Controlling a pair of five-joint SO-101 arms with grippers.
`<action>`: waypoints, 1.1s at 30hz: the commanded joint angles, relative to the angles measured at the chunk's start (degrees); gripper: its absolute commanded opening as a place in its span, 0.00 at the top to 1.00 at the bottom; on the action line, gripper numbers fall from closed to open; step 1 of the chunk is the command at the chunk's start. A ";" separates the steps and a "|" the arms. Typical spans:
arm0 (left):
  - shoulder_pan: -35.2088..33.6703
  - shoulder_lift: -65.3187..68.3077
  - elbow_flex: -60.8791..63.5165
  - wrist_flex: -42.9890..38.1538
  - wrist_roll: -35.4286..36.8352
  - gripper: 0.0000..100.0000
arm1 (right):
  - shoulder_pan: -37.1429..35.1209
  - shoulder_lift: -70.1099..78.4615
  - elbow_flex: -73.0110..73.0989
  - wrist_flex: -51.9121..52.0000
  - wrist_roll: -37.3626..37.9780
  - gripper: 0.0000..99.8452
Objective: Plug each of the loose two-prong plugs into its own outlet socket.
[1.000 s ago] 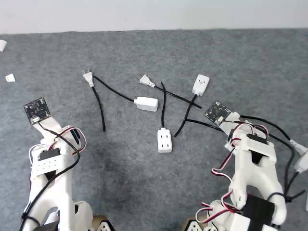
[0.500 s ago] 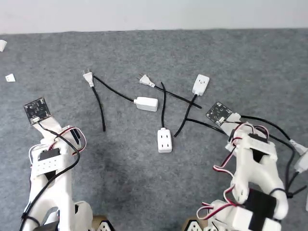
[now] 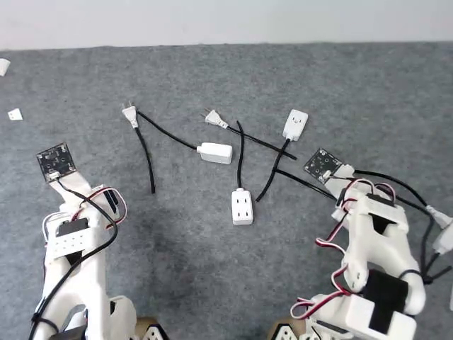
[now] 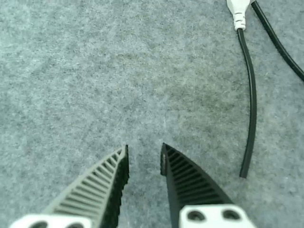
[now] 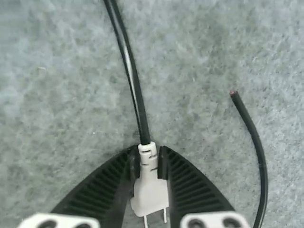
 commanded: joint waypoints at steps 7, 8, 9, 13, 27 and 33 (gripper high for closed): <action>-0.09 -0.53 -2.86 0.00 -0.53 0.89 | 0.31 0.22 -4.84 2.86 -0.53 0.89; -0.09 -0.53 -2.86 0.00 -0.53 0.89 | 0.22 0.31 -5.10 3.56 -0.53 0.89; -0.09 -0.53 -2.86 0.00 -0.53 0.89 | 0.22 0.40 -5.45 4.09 -0.53 0.90; -0.09 -0.53 -2.86 0.00 -0.53 0.89 | 0.22 0.40 -5.71 4.35 -0.62 0.91; -0.09 -0.53 -2.86 0.09 -0.53 0.89 | 0.22 -2.07 -5.89 4.44 -4.66 0.99; 0.00 -0.53 -2.86 0.09 -0.53 0.89 | -1.63 -14.46 -11.78 16.48 -16.97 0.99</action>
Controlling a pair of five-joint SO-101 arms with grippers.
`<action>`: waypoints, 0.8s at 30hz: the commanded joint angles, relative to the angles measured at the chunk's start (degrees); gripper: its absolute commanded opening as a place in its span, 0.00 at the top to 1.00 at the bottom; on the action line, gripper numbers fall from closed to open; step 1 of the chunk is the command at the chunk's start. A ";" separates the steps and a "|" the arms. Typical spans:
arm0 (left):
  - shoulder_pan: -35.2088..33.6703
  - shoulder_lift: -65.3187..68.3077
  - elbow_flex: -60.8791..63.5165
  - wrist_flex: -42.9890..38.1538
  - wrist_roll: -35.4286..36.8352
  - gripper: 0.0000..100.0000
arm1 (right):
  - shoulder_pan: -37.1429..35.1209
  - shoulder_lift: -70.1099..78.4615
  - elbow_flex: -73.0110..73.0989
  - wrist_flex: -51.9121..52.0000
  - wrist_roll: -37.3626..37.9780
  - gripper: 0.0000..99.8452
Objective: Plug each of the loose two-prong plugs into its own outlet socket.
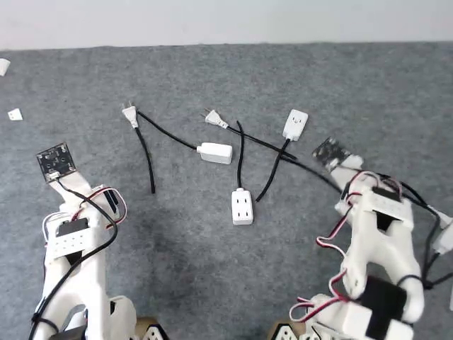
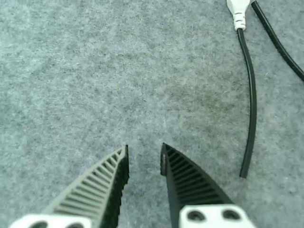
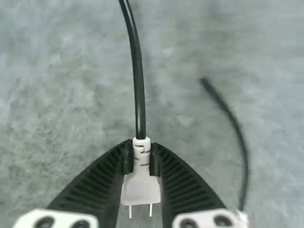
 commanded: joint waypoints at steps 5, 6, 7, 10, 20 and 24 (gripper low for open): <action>0.00 -0.53 -3.21 0.44 -0.53 0.89 | -6.29 -23.25 -12.66 20.70 -18.64 0.99; 0.00 -0.35 -3.91 1.85 -0.53 0.89 | -7.87 -26.51 -13.63 23.34 -20.84 0.99; 0.00 -0.09 -5.05 4.13 -0.62 0.89 | -9.80 -29.58 -14.42 25.80 -22.95 0.99; 0.09 0.09 -7.96 10.46 -2.90 0.89 | -16.57 -38.73 -15.56 32.31 -27.60 0.99; 5.98 0.18 -7.96 16.44 -14.68 0.89 | -43.47 -52.18 -15.38 36.88 -37.27 0.99; 10.90 0.00 -8.04 21.01 -27.69 0.90 | -52.26 -49.36 -15.47 35.38 -40.18 0.99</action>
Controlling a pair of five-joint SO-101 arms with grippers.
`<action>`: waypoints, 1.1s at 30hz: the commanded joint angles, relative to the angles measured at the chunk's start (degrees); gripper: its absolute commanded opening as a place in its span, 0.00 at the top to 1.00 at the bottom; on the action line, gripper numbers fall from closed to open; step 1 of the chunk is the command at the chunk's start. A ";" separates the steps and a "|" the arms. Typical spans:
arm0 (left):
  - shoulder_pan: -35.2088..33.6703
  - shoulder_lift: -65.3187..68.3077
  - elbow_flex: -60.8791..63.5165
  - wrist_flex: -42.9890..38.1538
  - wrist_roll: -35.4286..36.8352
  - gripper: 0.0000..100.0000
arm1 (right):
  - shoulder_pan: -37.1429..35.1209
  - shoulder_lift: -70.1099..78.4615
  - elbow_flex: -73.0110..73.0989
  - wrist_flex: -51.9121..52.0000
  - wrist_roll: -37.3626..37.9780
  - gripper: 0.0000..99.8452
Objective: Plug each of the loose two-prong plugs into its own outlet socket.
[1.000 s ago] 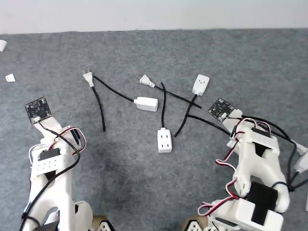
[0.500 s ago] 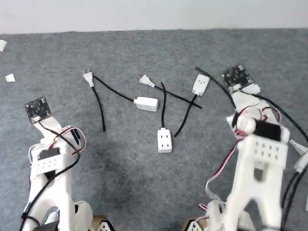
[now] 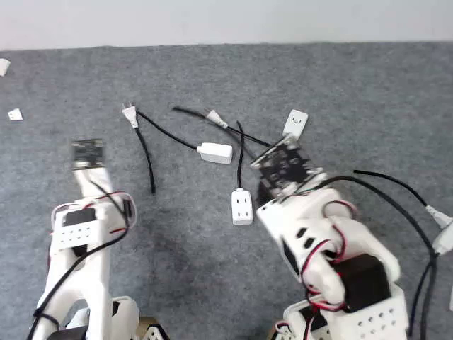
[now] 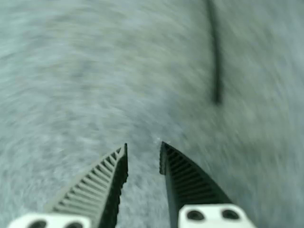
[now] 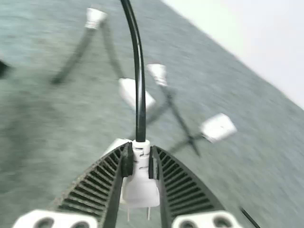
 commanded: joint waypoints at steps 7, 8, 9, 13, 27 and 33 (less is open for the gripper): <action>5.80 -0.70 -1.45 3.16 -11.52 0.90 | -13.41 8.75 -3.16 -5.85 -8.44 0.99; 5.98 -0.70 -1.45 3.25 -11.52 0.90 | -13.85 10.07 -3.16 -6.55 -8.97 0.99; 5.98 -0.70 -1.36 3.25 -11.52 0.90 | -14.11 11.38 -3.16 -7.25 -9.41 0.99; 6.24 -0.70 -1.36 3.52 -11.52 0.90 | -14.11 16.31 -3.16 -10.77 -10.46 0.99; 7.21 -0.70 -1.27 6.86 -18.90 0.90 | -18.51 30.29 -3.08 -20.53 -11.60 0.99; 7.21 -0.70 -1.27 6.95 -18.99 0.90 | -18.68 30.29 -1.05 -22.90 -11.69 0.99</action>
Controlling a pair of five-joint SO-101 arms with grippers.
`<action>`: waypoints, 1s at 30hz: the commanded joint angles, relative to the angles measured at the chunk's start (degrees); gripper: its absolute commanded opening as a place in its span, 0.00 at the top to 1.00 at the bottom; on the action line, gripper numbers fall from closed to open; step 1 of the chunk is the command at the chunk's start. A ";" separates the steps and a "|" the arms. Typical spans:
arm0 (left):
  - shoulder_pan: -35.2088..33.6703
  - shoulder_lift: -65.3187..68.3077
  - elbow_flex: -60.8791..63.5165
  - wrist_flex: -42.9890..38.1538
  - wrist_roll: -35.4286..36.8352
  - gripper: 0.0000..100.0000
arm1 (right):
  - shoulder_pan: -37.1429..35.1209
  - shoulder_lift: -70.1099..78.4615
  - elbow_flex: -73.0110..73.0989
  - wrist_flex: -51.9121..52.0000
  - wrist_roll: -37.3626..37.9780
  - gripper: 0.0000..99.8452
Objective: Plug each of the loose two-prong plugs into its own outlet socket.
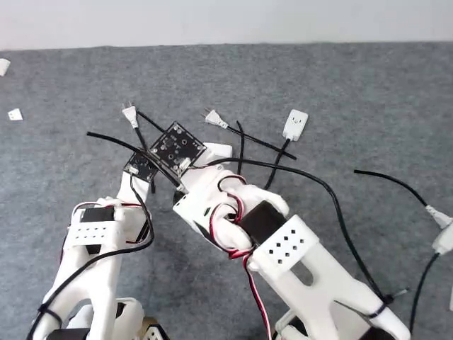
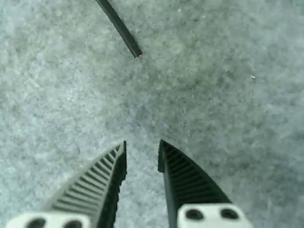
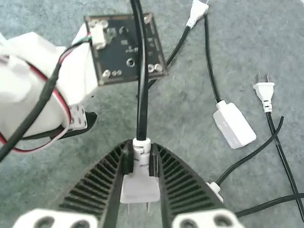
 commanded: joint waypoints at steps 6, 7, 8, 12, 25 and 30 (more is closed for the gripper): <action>0.62 -0.70 -0.84 0.44 -0.79 0.90 | -0.57 1.63 -0.18 -5.05 -0.62 0.99; 0.70 -0.70 -0.75 0.44 -1.23 0.90 | -0.57 2.59 0.09 -6.37 -0.53 0.99; 1.05 -0.70 -0.66 0.62 -2.29 0.90 | -0.57 3.82 0.18 -7.16 -0.53 0.99; 1.14 -0.79 -0.66 1.93 -4.31 0.90 | -0.48 8.13 -0.70 -9.45 -0.44 0.99; 0.44 -0.79 -0.75 -2.73 4.13 0.90 | 11.03 8.92 -2.99 -6.55 -22.51 0.99; -3.96 -0.79 -0.66 -9.85 15.38 0.90 | 17.01 9.36 -2.99 -4.26 -30.24 0.99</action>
